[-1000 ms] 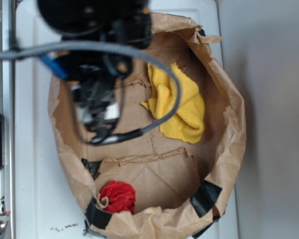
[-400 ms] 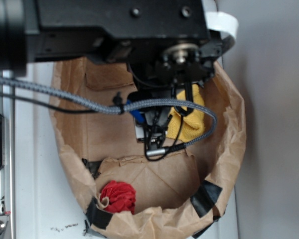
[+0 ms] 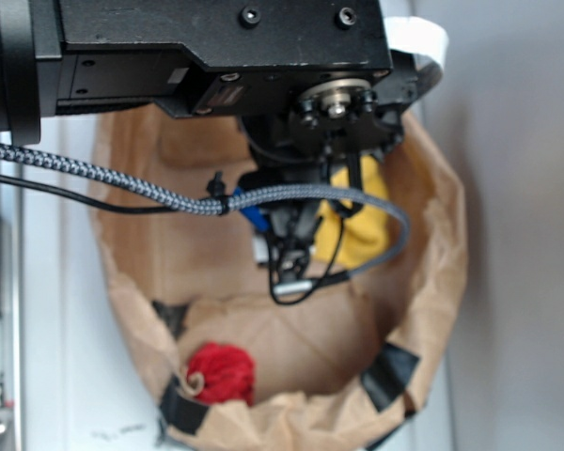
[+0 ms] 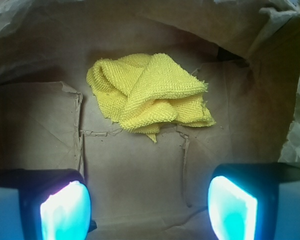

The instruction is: Grab the yellow cloth.

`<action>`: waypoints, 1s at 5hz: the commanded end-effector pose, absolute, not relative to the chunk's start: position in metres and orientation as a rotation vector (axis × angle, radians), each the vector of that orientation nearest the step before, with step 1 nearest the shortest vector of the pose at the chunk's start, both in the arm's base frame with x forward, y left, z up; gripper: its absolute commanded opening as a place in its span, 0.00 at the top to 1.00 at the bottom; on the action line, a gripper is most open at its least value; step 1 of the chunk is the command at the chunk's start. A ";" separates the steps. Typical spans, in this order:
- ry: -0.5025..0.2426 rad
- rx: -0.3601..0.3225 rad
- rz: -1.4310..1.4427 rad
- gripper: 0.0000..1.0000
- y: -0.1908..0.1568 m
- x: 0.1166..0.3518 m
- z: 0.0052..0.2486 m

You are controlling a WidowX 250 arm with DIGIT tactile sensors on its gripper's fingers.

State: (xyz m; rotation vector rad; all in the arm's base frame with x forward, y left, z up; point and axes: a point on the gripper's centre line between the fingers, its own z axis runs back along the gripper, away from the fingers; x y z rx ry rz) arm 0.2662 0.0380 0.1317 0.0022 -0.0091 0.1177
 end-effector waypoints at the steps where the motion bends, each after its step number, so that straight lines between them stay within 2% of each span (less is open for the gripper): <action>1: -0.077 0.060 0.127 0.00 0.039 0.275 0.126; 3: -0.144 0.078 0.113 0.00 0.045 0.291 0.104; 4: -0.175 0.081 0.132 0.00 0.055 0.304 0.100; 5: -0.195 0.054 0.157 0.00 0.063 0.316 0.102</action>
